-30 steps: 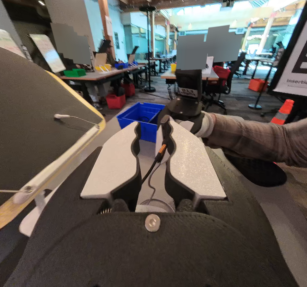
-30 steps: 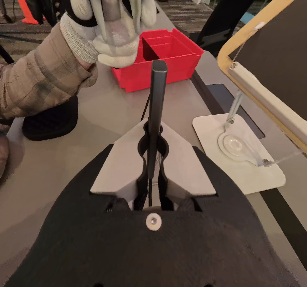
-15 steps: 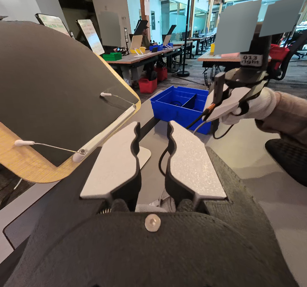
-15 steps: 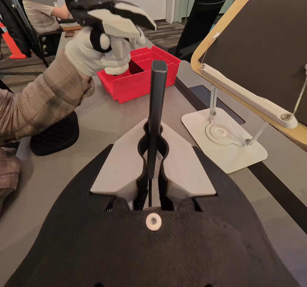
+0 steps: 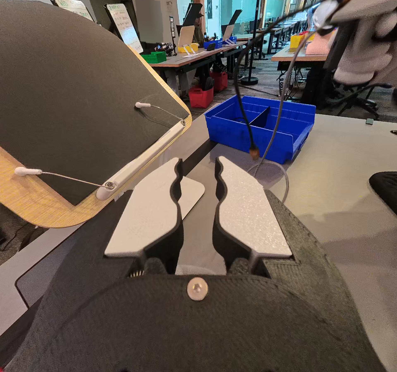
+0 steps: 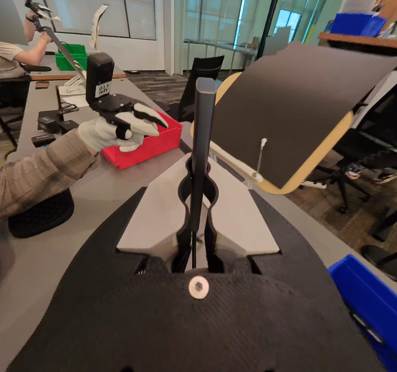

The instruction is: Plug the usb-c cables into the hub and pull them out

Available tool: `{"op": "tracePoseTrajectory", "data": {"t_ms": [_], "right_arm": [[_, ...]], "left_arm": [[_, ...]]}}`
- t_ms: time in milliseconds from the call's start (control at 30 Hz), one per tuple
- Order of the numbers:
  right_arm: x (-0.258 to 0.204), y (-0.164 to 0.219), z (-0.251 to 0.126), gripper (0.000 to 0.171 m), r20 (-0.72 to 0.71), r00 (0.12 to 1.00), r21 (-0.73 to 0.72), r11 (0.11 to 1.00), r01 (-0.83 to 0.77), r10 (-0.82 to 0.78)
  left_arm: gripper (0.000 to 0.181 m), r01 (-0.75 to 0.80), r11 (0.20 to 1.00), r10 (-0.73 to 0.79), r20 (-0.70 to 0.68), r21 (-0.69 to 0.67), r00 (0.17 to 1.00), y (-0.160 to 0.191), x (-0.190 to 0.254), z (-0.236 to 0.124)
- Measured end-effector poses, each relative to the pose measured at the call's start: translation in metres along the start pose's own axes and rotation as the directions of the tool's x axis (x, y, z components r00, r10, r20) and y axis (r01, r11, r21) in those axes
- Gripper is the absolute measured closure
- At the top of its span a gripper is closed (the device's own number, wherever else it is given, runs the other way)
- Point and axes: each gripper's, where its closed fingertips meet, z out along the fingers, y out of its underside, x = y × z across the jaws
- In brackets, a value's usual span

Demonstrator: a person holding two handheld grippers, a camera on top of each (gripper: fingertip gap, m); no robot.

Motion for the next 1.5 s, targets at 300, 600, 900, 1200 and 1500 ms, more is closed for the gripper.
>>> {"op": "tracePoseTrajectory", "data": {"t_ms": [300, 600, 900, 1200, 1500], "right_arm": [[0.030, -0.051, -0.042, 0.169, -0.115, 0.991, 0.038, 0.997, 0.072, -0.067], [0.047, -0.066, -0.062, 0.169, -0.176, 0.982, 0.037, 0.996, 0.080, -0.072], [0.010, -0.036, -0.049, 0.169, -0.076, 0.997, 0.017, 1.000, 0.001, 0.000], [-0.028, 0.058, -0.005, 0.169, 0.075, 0.964, -0.092, 0.964, -0.249, 0.257], [-0.056, 0.151, 0.041, 0.169, 0.149, 0.870, -0.219, 0.874, -0.434, 0.470]], "left_arm": [[0.152, -0.009, 0.999, 0.009, -0.013, -0.038, 1.000, 0.008, 0.006, 0.010], [0.152, -0.027, 0.993, 0.021, -0.049, -0.119, 0.999, 0.030, 0.017, 0.030], [0.151, -0.073, 0.979, 0.055, -0.100, -0.190, 0.993, 0.039, 0.044, 0.049], [0.150, -0.131, 0.936, 0.107, -0.091, -0.325, 0.990, 0.069, 0.057, 0.023], [0.155, -0.139, 0.875, 0.210, 0.107, -0.463, 0.972, 0.096, 0.014, -0.097]]}}
